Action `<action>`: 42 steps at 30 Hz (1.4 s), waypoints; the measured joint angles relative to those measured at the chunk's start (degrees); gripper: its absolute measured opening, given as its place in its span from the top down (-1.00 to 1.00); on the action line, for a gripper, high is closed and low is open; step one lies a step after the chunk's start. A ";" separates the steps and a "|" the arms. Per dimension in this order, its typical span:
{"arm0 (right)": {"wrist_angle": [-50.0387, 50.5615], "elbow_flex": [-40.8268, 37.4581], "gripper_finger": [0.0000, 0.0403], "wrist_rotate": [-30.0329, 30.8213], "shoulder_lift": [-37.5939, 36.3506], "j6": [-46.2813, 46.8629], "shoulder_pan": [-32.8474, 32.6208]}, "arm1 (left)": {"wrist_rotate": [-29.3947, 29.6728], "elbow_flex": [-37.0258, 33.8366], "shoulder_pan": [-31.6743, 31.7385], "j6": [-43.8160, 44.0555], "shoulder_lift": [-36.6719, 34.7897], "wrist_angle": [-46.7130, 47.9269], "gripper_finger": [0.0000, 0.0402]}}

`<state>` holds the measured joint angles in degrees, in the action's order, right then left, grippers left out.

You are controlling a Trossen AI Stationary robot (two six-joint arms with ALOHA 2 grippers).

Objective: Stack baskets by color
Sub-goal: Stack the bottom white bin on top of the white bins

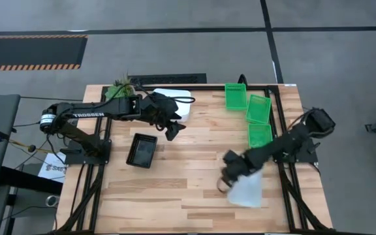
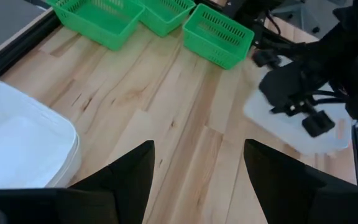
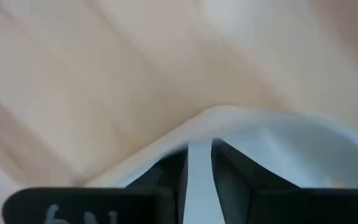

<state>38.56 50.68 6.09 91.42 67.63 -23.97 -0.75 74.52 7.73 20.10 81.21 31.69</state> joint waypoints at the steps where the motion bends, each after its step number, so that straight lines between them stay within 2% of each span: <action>1: -1.82 0.78 0.52 1.18 0.67 -3.78 2.10 | 0.00 0.00 0.00 0.00 0.00 0.54 -0.17; 7: -17.17 5.29 0.52 3.18 6.46 -25.56 12.29 | 0.07 0.00 0.00 -0.17 0.00 2.80 -0.17; 10: -24.33 8.64 0.52 0.50 10.07 -35.01 14.70 | 0.18 0.00 0.00 -0.67 0.00 4.05 -0.17; 13: -24.23 13.22 0.52 -3.02 12.39 -42.92 14.92 | 2.09 0.00 0.00 -1.90 0.00 5.68 -0.17; 17: -18.00 18.64 0.52 -3.21 12.31 -46.94 13.33 | 5.62 0.00 0.00 -2.10 0.02 7.62 -0.17; 20: -6.70 21.16 0.52 -3.15 10.18 -43.24 11.28 | 5.93 -0.04 0.02 -3.47 0.02 7.64 -0.17; 23: 3.67 21.40 0.52 -3.13 6.05 -35.65 7.05 | 2.56 -0.04 -0.13 -8.07 0.57 5.03 -0.17; 28: 15.62 21.35 0.52 1.59 0.45 -19.19 -3.39 | -2.66 -1.53 -1.30 -14.96 3.36 -5.39 -0.17; 34: 19.58 21.35 0.52 10.45 -1.81 -2.60 -14.11 | -3.25 -0.80 -4.68 -24.13 13.30 -11.69 -0.18; 42: 19.66 21.31 0.52 11.35 -0.20 5.82 -18.39 | -3.91 7.89 -8.23 -33.03 25.92 -10.21 -0.38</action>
<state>58.21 71.99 17.44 91.22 73.45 -42.36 -4.66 82.41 -0.50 -12.93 107.13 21.48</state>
